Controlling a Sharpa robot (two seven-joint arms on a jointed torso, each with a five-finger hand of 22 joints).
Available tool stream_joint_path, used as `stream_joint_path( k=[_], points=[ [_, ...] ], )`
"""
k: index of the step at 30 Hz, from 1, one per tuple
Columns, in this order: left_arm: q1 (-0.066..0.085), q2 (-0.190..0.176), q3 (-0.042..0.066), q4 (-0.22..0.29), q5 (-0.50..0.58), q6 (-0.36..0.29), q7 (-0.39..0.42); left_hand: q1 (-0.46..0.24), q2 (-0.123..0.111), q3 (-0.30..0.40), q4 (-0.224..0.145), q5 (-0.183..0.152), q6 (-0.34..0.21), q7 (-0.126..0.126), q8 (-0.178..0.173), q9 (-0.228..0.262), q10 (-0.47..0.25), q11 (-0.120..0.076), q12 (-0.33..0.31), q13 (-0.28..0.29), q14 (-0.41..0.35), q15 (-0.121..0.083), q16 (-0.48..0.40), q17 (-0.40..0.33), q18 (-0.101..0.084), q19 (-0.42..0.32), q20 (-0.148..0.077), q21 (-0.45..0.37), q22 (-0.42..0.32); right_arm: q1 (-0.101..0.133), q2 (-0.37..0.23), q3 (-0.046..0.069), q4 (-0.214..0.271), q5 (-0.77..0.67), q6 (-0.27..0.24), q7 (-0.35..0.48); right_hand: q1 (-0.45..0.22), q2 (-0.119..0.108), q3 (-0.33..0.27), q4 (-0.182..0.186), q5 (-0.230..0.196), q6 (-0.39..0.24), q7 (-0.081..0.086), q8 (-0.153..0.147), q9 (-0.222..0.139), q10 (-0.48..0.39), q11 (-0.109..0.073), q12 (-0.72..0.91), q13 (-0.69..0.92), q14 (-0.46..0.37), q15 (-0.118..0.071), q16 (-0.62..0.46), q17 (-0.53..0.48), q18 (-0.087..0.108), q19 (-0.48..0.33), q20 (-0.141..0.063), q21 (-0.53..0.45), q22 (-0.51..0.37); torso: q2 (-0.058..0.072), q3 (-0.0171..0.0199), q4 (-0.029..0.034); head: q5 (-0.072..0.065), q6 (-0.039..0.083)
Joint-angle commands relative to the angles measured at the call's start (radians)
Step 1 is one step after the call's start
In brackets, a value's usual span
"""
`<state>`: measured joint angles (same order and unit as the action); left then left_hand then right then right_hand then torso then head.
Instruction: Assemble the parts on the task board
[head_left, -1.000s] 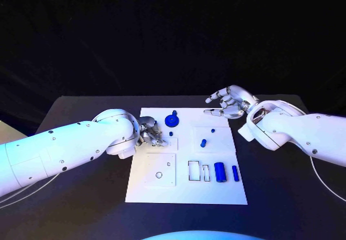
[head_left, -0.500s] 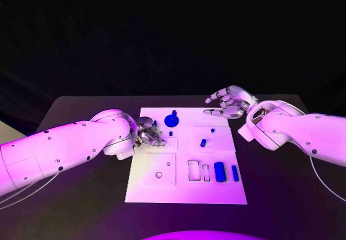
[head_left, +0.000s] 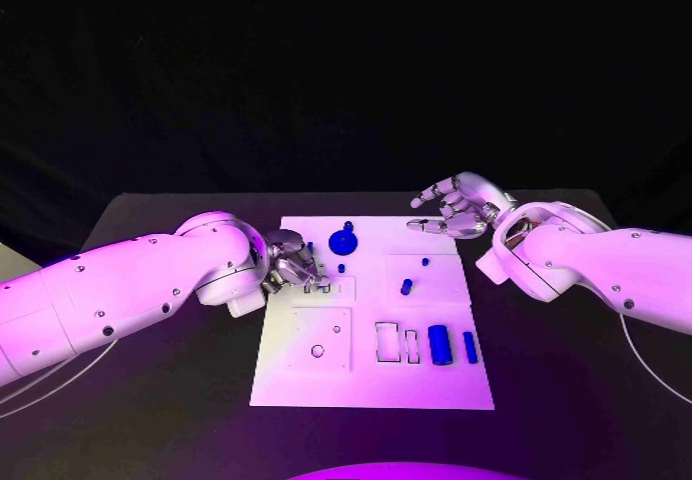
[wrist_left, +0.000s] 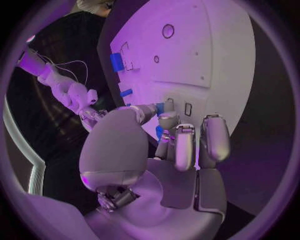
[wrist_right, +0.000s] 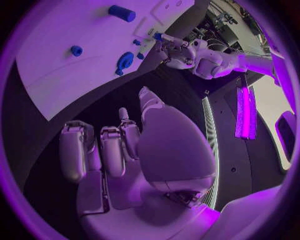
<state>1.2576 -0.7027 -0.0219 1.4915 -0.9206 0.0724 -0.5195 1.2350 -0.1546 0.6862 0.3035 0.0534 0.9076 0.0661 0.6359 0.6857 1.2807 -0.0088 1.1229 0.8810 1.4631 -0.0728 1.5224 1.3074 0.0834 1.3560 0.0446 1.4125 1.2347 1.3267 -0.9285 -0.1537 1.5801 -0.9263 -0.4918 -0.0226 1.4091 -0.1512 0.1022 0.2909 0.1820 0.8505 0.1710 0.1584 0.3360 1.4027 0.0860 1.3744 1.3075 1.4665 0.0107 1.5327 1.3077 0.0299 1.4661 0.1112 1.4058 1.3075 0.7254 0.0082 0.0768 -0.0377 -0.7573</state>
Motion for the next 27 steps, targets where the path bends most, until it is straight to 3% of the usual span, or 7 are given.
stream_joint_path(
  k=[1,8,14,21,27],
  points=[
    [0.009,0.003,0.004,-0.010,0.061,0.063,0.022,-0.014,0.001,0.219,-0.211,0.004,-0.004,0.000,0.004,0.001,-0.004,-0.001,0.002,0.004,0.081,0.007,-0.002,0.162,-0.006,-0.007,0.002,-0.001,0.001,-0.001,0.001,0.000,0.000,-0.002,0.015,0.005,-0.007,-0.003,-0.004,0.000,0.000,0.001,-0.001,0.007,-0.001,-0.001,-0.002,-0.001,0.057,0.078,-0.002,-0.004,0.154,0.011,0.022,0.002,-0.006,0.162,0.001,0.0006,-0.0008,0.000,0.002],
    [0.030,0.026,0.006,-0.057,0.095,0.135,0.018,-0.045,0.002,0.251,-0.240,0.007,0.000,0.000,0.009,0.002,0.001,-0.002,0.008,0.009,0.083,0.006,0.003,0.171,-0.006,-0.008,0.002,-0.002,0.000,-0.001,0.003,0.000,0.000,-0.002,0.015,0.004,-0.007,-0.003,-0.004,0.000,0.000,0.001,-0.001,0.007,-0.001,-0.001,-0.002,-0.001,0.057,0.078,-0.002,-0.004,0.154,0.011,0.022,0.002,-0.006,0.162,0.002,-0.0003,-0.0009,-0.001,0.001],
    [0.056,0.075,0.002,-0.132,0.119,0.264,-0.013,-0.081,0.011,0.278,-0.268,0.013,0.002,-0.001,0.011,0.001,0.002,-0.002,0.009,0.005,0.085,0.005,0.007,0.179,-0.006,-0.007,0.001,-0.001,0.002,-0.001,0.006,0.000,-0.002,-0.002,0.015,0.003,-0.007,-0.004,-0.005,-0.001,-0.001,0.001,-0.001,0.007,-0.001,0.000,-0.002,0.000,0.058,0.078,-0.002,-0.004,0.154,0.011,0.022,0.002,-0.006,0.162,0.001,-0.0003,-0.0008,-0.001,-0.004],
    [0.085,0.139,-0.013,-0.215,0.125,0.394,-0.061,-0.117,0.028,0.297,-0.290,0.012,0.000,0.000,0.013,0.002,-0.002,-0.001,0.007,-0.002,0.085,0.006,0.009,0.181,-0.006,-0.008,0.001,-0.001,0.002,-0.001,0.010,0.000,-0.004,-0.002,0.014,0.003,-0.007,-0.004,-0.005,-0.001,-0.001,0.001,-0.001,0.007,-0.001,0.000,-0.002,0.000,0.058,0.078,-0.002,-0.004,0.154,0.011,0.022,0.002,-0.006,0.163,0.000,-0.0001,-0.0004,0.000,-0.007],
    [0.107,0.182,-0.029,-0.266,0.121,0.446,-0.082,-0.140,0.035,0.307,-0.320,0.022,0.000,0.000,0.018,0.006,0.001,-0.002,0.013,0.002,0.088,0.006,0.014,0.191,-0.006,-0.008,0.002,0.000,0.004,-0.001,0.014,0.000,-0.005,-0.002,0.013,0.003,-0.007,-0.004,-0.005,-0.001,-0.001,0.001,-0.001,0.007,-0.001,0.000,-0.002,0.000,0.058,0.078,-0.002,-0.004,0.154,0.011,0.022,0.002,-0.006,0.163,0.001,0.0003,-0.0007,0.002,-0.011]
  ],
)
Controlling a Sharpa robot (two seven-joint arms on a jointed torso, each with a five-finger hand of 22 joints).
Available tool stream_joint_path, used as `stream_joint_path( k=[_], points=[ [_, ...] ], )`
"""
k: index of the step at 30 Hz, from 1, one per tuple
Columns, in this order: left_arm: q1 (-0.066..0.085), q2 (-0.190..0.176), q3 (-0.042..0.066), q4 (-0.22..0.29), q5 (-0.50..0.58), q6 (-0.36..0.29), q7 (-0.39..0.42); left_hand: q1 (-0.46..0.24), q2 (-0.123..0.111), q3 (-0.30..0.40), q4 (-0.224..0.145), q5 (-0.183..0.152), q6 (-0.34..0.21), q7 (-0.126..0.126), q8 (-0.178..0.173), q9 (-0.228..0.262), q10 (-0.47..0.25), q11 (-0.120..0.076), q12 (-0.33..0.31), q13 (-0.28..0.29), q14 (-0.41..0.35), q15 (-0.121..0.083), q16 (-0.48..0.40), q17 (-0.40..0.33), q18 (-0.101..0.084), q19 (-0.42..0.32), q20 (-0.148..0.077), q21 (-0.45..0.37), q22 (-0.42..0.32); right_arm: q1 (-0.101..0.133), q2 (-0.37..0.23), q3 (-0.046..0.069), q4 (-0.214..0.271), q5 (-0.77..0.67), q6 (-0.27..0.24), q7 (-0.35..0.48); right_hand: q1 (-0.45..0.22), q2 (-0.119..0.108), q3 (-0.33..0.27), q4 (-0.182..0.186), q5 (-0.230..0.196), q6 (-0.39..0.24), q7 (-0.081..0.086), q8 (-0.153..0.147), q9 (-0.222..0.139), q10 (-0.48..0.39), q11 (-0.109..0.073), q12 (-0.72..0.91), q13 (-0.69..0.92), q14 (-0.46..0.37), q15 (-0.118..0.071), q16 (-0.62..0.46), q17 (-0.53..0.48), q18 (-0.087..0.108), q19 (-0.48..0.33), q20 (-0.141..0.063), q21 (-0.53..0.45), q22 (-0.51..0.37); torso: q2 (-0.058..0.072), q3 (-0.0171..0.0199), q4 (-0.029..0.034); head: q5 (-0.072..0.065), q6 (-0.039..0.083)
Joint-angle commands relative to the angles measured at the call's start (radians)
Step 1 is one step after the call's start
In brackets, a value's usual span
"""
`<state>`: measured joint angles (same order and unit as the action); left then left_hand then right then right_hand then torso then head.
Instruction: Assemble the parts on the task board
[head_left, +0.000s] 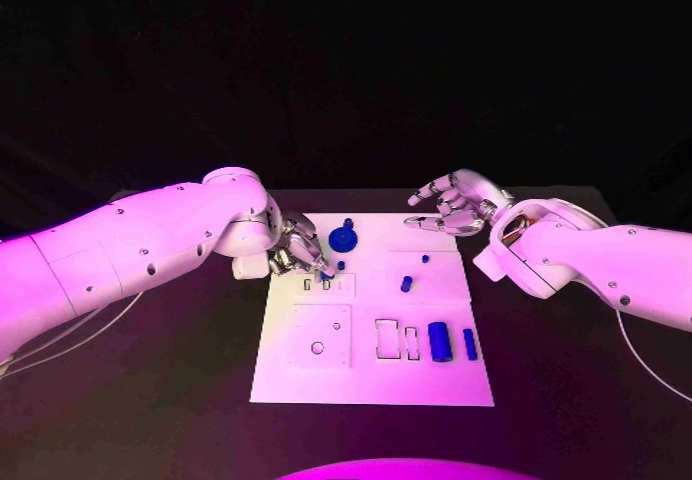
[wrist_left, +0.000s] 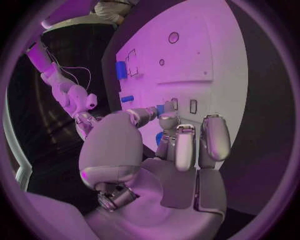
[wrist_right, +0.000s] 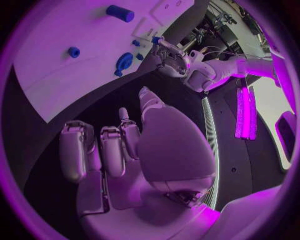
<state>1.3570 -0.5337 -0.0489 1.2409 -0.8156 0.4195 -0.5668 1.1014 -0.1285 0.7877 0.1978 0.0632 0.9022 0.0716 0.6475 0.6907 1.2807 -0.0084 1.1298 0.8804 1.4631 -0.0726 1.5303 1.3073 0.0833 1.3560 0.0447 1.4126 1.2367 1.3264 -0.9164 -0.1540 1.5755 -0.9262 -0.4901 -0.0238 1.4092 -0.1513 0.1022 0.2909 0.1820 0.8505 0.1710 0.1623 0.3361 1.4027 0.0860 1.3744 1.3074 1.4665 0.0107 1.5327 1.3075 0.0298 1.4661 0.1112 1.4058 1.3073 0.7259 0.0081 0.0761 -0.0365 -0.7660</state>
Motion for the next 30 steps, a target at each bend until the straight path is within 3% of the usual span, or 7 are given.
stream_joint_path(
  k=[1,2,4,5,9,19,30],
  points=[
    [0.011,0.018,-0.004,-0.021,0.015,0.102,-0.037,-0.011,0.009,0.208,-0.218,0.016,0.006,-0.006,0.007,0.002,0.003,-0.002,0.007,0.004,0.089,0.006,0.007,0.194,-0.006,-0.007,0.001,0.001,0.003,-0.001,0.002,0.000,-0.001,-0.002,0.011,0.004,-0.007,-0.004,-0.005,-0.001,-0.001,0.001,-0.001,0.003,-0.001,0.000,-0.002,0.000,0.058,0.078,-0.002,-0.004,0.154,0.011,0.022,0.002,-0.006,0.163,0.000,-0.0002,0.0013,0.000,-0.004],
    [0.014,0.025,-0.007,-0.028,0.012,0.103,-0.038,-0.031,0.010,0.211,-0.234,0.056,0.010,-0.007,0.010,0.004,0.009,-0.003,0.015,0.012,0.091,0.005,0.012,0.203,-0.007,-0.005,0.001,0.002,0.006,0.000,0.002,0.000,-0.001,-0.002,0.011,0.004,-0.007,-0.004,-0.005,-0.001,-0.001,0.001,-0.001,0.003,-0.001,0.000,-0.002,0.000,0.058,0.078,-0.002,-0.004,0.154,0.011,0.022,0.002,-0.006,0.163,0.000,0.0000,0.0016,-0.001,-0.004],
    [0.019,0.034,-0.012,-0.038,0.008,0.097,-0.038,-0.042,0.012,0.211,-0.243,0.077,0.012,-0.007,0.011,0.005,0.012,-0.004,0.018,0.015,0.093,0.005,0.015,0.208,-0.007,-0.005,0.001,0.003,0.007,0.000,0.003,0.000,-0.001,-0.002,0.010,0.004,-0.006,-0.005,-0.005,-0.001,-0.001,0.001,-0.001,0.004,-0.001,0.000,-0.002,0.000,0.058,0.078,-0.002,-0.004,0.155,0.011,0.022,0.001,-0.007,0.163,0.000,0.0002,0.0022,0.001,-0.006],
    [0.021,0.039,-0.014,-0.042,0.006,0.093,-0.038,-0.057,0.012,0.210,-0.254,0.119,0.017,-0.009,0.014,0.007,0.020,-0.006,0.027,0.025,0.096,0.005,0.020,0.220,-0.008,-0.001,0.000,0.006,0.012,0.000,0.003,0.000,-0.001,-0.002,0.010,0.004,-0.006,-0.005,-0.005,-0.001,-0.001,0.001,-0.001,0.004,-0.001,0.000,-0.002,0.000,0.058,0.078,-0.002,-0.004,0.155,0.011,0.022,0.001,-0.007,0.163,0.000,0.0003,0.0022,0.001,-0.006],
    [0.025,0.053,-0.020,-0.052,-0.008,0.074,-0.037,-0.092,0.014,0.200,-0.278,0.218,0.029,-0.014,0.017,0.010,0.036,-0.010,0.044,0.045,0.101,0.001,0.029,0.238,-0.011,0.009,-0.003,0.014,0.027,0.000,0.005,0.000,-0.002,-0.002,0.009,0.004,-0.006,-0.005,-0.005,-0.001,-0.001,0.001,-0.001,0.004,-0.001,0.000,-0.002,0.000,0.058,0.078,-0.002,-0.004,0.155,0.011,0.022,0.001,-0.007,0.163,0.000,0.0008,0.0023,0.002,-0.006],
    [0.030,0.076,-0.028,-0.066,-0.023,0.070,-0.033,-0.144,0.019,0.181,-0.311,0.376,0.056,-0.025,0.023,0.013,0.071,-0.020,0.079,0.090,0.108,-0.006,0.041,0.263,-0.015,0.021,-0.010,0.025,0.046,0.000,0.007,0.000,-0.004,-0.002,0.008,0.004,-0.006,-0.005,-0.005,-0.001,-0.001,0.001,-0.001,0.004,-0.001,0.000,-0.002,0.000,0.058,0.078,-0.002,-0.004,0.155,0.011,0.022,0.001,-0.007,0.163,-0.001,0.0002,0.0002,0.007,-0.008],
    [0.030,0.088,-0.038,-0.081,-0.017,0.099,-0.038,-0.166,0.030,0.165,-0.301,0.386,0.069,-0.030,0.026,0.013,0.093,-0.024,0.105,0.127,0.108,-0.009,0.040,0.263,-0.015,0.022,-0.012,0.026,0.048,-0.001,0.008,0.000,-0.005,-0.002,0.008,0.005,-0.004,-0.006,-0.005,-0.002,0.000,0.001,-0.001,0.004,-0.001,-0.001,-0.002,-0.001,0.057,0.078,-0.002,-0.004,0.153,0.011,0.022,0.001,-0.007,0.163,0.000,-0.0006,0.0016,0.007,-0.010]
  ],
)
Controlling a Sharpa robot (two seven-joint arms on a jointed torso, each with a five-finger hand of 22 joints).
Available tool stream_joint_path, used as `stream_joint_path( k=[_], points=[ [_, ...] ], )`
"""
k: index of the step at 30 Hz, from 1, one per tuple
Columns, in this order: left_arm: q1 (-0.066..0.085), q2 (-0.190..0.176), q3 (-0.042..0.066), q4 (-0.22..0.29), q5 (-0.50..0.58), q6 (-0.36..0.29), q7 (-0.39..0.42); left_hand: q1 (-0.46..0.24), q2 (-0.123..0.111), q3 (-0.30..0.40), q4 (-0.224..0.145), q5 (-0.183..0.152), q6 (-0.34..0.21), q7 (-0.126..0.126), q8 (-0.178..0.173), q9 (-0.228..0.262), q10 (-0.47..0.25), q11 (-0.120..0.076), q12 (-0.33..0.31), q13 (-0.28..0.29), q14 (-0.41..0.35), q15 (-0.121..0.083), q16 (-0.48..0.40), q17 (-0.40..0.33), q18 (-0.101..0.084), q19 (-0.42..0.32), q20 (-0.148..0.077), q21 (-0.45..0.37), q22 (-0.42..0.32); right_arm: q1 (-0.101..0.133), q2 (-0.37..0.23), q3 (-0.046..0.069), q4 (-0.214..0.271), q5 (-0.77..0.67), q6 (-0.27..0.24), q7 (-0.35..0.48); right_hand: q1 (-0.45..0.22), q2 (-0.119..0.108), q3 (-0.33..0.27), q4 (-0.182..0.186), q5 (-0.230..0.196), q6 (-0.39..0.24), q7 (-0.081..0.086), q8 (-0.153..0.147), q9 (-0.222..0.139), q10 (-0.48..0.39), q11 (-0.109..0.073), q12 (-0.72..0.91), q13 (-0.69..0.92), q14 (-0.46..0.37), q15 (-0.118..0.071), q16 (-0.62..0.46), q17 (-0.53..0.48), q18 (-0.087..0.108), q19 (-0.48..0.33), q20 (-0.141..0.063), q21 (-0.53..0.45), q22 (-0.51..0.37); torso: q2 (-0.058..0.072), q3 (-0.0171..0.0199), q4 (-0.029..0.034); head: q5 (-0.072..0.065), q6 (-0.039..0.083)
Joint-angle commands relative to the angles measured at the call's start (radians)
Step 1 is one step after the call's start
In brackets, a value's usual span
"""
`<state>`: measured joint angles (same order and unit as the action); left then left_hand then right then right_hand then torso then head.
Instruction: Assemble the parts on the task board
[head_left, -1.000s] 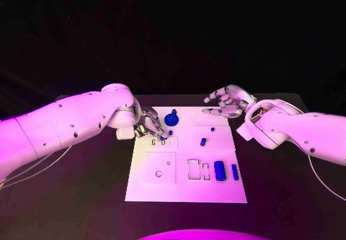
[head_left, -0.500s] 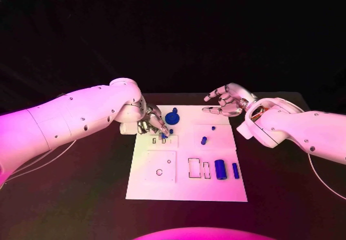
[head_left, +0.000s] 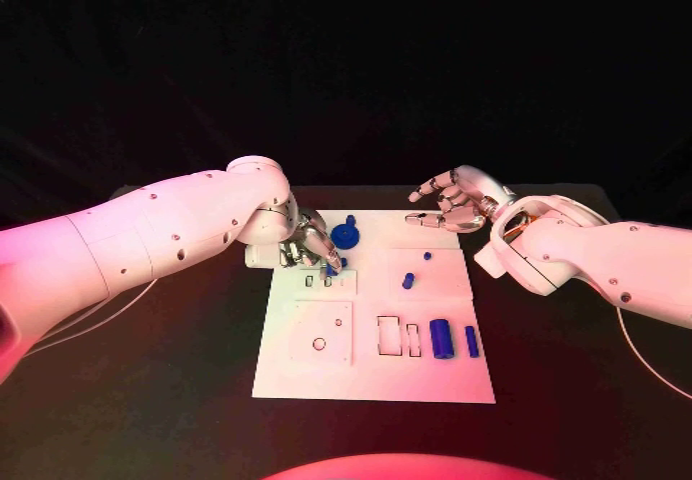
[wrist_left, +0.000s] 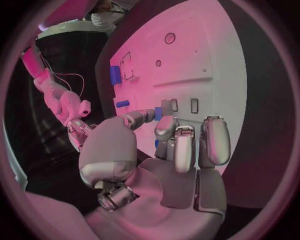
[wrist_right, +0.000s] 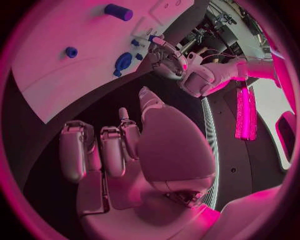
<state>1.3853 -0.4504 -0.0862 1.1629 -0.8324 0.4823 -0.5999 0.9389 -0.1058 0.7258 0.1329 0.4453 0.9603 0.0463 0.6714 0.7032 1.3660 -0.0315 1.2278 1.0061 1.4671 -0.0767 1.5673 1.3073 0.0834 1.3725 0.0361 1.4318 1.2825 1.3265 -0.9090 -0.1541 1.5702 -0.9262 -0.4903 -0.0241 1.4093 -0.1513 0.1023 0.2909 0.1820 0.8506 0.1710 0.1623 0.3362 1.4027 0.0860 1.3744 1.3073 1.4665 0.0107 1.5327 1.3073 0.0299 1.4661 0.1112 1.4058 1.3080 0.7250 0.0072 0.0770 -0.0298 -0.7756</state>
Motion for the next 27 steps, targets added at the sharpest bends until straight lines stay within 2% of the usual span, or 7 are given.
stream_joint_path(
  k=[1,18,27],
  points=[
    [0.002,0.005,-0.001,-0.005,0.001,0.041,-0.006,-0.003,0.007,0.227,-0.236,0.004,0.011,-0.005,0.002,0.001,0.008,-0.001,0.007,0.001,0.104,-0.004,0.003,0.263,-0.015,0.005,-0.003,0.006,0.002,-0.001,0.001,0.000,0.000,-0.002,0.008,0.005,-0.005,-0.006,-0.005,-0.002,0.000,0.001,-0.001,0.004,-0.002,-0.001,-0.002,-0.001,0.057,0.078,-0.002,-0.004,0.154,0.011,0.022,0.001,-0.007,0.162,0.000,0.0004,0.0007,0.000,0.000],
    [0.002,0.020,-0.010,-0.035,0.007,0.108,-0.018,-0.008,0.018,0.226,-0.231,0.002,0.014,-0.007,0.002,0.000,0.013,-0.002,0.013,0.010,0.104,-0.006,0.003,0.263,-0.016,0.006,-0.004,0.007,0.004,-0.001,0.002,0.000,-0.001,-0.002,0.008,0.006,-0.005,-0.006,-0.005,-0.002,0.000,0.001,-0.001,0.004,-0.002,-0.001,-0.002,-0.001,0.057,0.078,-0.002,-0.004,0.154,0.011,0.022,0.001,-0.007,0.162,0.001,0.0006,-0.0003,0.002,-0.004],
    [0.001,0.029,-0.012,-0.048,0.007,0.113,-0.020,-0.008,0.020,0.226,-0.231,0.001,0.014,-0.008,0.002,0.000,0.013,-0.003,0.013,0.010,0.104,-0.006,0.003,0.263,-0.016,0.006,-0.004,0.007,0.003,-0.001,0.003,0.000,-0.001,-0.002,0.008,0.006,-0.003,-0.006,-0.005,-0.002,0.000,0.000,-0.001,0.005,-0.002,-0.001,-0.002,-0.001,0.056,0.078,-0.002,-0.004,0.154,0.011,0.022,0.001,-0.007,0.162,0.002,0.0002,0.0000,0.001,-0.005]
  ],
)
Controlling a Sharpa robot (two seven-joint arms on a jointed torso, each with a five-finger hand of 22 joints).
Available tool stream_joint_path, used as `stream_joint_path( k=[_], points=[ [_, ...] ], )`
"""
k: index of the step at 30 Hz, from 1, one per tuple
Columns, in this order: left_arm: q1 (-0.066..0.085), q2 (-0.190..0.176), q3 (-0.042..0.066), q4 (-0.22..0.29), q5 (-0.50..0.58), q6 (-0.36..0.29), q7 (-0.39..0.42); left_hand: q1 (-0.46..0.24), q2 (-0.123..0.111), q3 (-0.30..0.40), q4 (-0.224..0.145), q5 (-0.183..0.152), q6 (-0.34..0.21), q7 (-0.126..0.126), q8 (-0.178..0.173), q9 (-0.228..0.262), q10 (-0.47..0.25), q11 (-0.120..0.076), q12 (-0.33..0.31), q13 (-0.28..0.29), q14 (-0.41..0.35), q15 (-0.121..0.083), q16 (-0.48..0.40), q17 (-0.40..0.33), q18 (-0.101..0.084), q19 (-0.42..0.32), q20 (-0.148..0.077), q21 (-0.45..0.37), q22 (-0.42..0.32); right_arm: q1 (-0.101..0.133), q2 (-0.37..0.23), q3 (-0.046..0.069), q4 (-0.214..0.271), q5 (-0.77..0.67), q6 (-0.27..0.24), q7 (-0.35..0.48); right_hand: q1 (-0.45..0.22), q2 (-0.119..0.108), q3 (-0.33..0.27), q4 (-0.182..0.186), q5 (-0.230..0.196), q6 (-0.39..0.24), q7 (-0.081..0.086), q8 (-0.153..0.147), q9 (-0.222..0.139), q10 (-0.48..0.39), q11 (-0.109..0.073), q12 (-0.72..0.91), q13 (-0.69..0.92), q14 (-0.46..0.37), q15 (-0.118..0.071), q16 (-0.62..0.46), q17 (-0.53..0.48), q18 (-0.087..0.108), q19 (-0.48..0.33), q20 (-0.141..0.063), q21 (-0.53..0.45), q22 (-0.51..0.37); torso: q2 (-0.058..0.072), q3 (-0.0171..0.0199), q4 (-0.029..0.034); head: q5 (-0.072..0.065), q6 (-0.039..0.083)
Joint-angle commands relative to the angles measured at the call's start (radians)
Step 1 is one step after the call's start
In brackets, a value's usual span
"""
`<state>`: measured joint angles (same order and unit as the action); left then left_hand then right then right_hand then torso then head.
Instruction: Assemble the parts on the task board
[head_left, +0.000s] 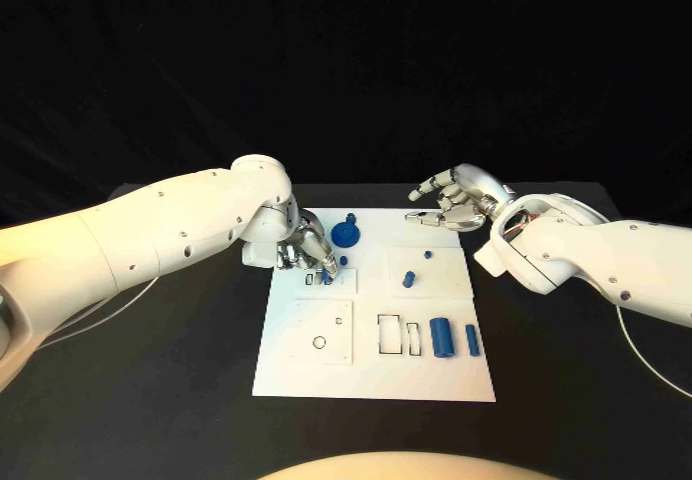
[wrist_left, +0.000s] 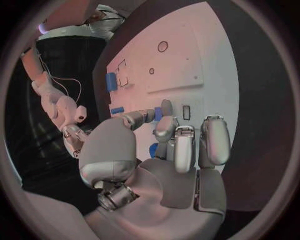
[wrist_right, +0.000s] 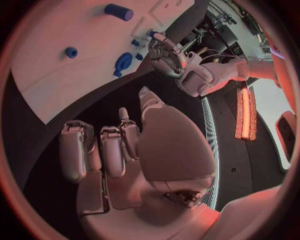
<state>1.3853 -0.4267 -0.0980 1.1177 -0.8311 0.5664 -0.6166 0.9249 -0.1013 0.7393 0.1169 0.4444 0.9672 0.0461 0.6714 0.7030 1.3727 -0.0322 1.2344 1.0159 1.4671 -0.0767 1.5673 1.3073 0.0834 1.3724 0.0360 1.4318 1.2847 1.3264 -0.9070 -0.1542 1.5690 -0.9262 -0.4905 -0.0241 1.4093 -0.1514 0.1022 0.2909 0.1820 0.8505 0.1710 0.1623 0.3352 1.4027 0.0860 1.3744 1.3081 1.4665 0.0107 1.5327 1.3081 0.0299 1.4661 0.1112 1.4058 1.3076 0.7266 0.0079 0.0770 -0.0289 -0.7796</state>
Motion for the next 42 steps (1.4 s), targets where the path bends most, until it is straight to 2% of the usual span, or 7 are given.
stream_joint_path(
  k=[1,31,42],
  points=[
    [0.001,0.006,-0.001,-0.004,0.005,0.029,-0.004,0.006,0.015,0.212,-0.215,0.002,0.007,-0.007,0.002,0.000,0.006,-0.002,0.006,0.001,0.104,-0.006,0.004,0.263,-0.016,0.006,-0.004,0.007,0.001,-0.001,0.001,0.000,0.000,-0.002,0.008,0.006,-0.003,-0.006,-0.005,-0.002,0.000,0.000,-0.001,0.005,-0.001,-0.001,-0.002,-0.001,0.055,0.078,-0.002,-0.004,0.153,0.011,0.022,0.001,-0.007,0.163,0.001,-0.0004,-0.0002,0.000,-0.001],
    [-0.005,0.017,-0.005,-0.020,-0.015,0.043,-0.005,0.005,0.017,0.213,-0.217,0.001,0.007,-0.008,0.001,0.000,0.007,-0.003,0.007,0.003,0.104,-0.007,0.004,0.263,-0.016,0.006,-0.005,0.007,0.001,-0.001,0.001,0.000,0.003,-0.002,0.007,0.007,-0.003,-0.006,-0.005,-0.002,0.000,0.000,-0.001,0.005,-0.001,-0.001,-0.002,-0.001,0.055,0.078,-0.002,-0.004,0.153,0.011,0.022,0.001,-0.007,0.163,0.001,-0.0014,0.0000,-0.004,-0.007],
    [-0.009,0.019,-0.005,-0.029,-0.025,0.046,-0.004,0.005,0.018,0.213,-0.219,0.002,0.007,-0.008,0.000,0.000,0.007,-0.003,0.007,0.002,0.104,-0.007,0.004,0.263,-0.015,0.005,-0.005,0.006,0.000,-0.001,0.001,0.000,0.003,-0.002,0.007,0.007,-0.003,-0.006,-0.005,-0.002,0.000,0.000,-0.001,0.005,-0.001,-0.001,-0.002,-0.001,0.055,0.078,-0.002,-0.004,0.153,0.011,0.022,0.001,-0.007,0.163,-0.001,-0.0005,0.0008,-0.003,-0.010]
  ],
)
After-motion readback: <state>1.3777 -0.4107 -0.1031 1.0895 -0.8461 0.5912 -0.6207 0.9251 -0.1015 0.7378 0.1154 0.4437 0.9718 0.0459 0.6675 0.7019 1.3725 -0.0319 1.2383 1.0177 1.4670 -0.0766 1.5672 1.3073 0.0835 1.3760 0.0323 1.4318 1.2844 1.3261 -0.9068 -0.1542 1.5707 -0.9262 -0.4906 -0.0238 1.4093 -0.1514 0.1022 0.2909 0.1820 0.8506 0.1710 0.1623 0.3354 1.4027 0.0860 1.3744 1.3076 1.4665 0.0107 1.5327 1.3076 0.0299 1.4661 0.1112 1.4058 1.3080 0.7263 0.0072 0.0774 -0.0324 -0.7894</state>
